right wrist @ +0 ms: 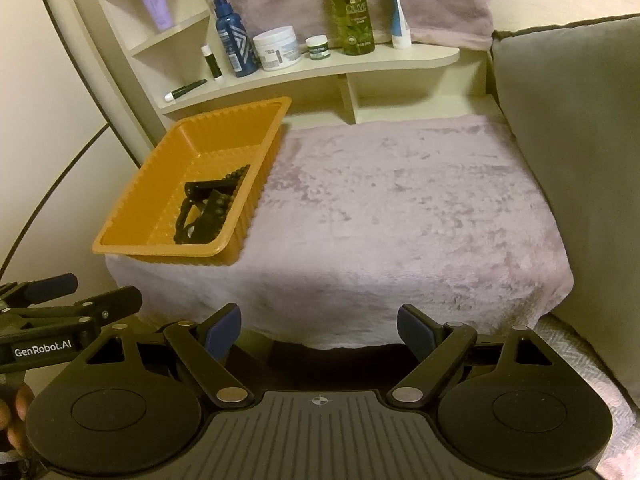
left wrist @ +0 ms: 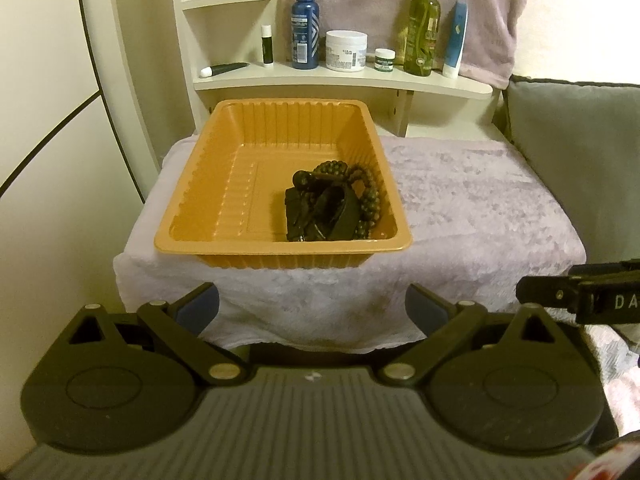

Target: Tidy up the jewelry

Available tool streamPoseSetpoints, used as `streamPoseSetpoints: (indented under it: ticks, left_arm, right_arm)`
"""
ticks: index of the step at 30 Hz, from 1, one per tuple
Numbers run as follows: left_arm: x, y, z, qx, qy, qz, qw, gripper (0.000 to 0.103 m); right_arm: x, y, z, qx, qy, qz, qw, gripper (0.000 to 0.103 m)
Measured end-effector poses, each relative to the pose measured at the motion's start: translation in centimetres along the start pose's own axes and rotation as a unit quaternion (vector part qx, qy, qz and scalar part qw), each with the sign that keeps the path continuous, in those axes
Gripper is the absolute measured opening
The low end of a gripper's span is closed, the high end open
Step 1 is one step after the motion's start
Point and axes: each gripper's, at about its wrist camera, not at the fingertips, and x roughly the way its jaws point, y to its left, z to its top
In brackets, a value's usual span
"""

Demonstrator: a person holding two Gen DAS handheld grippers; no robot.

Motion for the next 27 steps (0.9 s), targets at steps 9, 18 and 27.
streamPoseSetpoints:
  ticks: [9, 18, 27]
  left_arm:
    - [-0.13, 0.04, 0.06, -0.004, -0.002, -0.002, 1.0000, 0.099]
    - [-0.19, 0.05, 0.04, -0.005, -0.004, -0.003, 1.0000, 0.099]
    - [-0.21, 0.00, 0.07, -0.005, -0.004, -0.003, 1.0000, 0.099]
  right_arm:
    - [-0.13, 0.28, -0.06, -0.001, -0.005, 0.001, 1.000, 0.085]
    - [-0.27, 0.38, -0.13, -0.003, -0.007, 0.002, 1.000, 0.085]
    - [-0.31, 0.38, -0.05, -0.005, -0.008, 0.002, 1.000, 0.085]
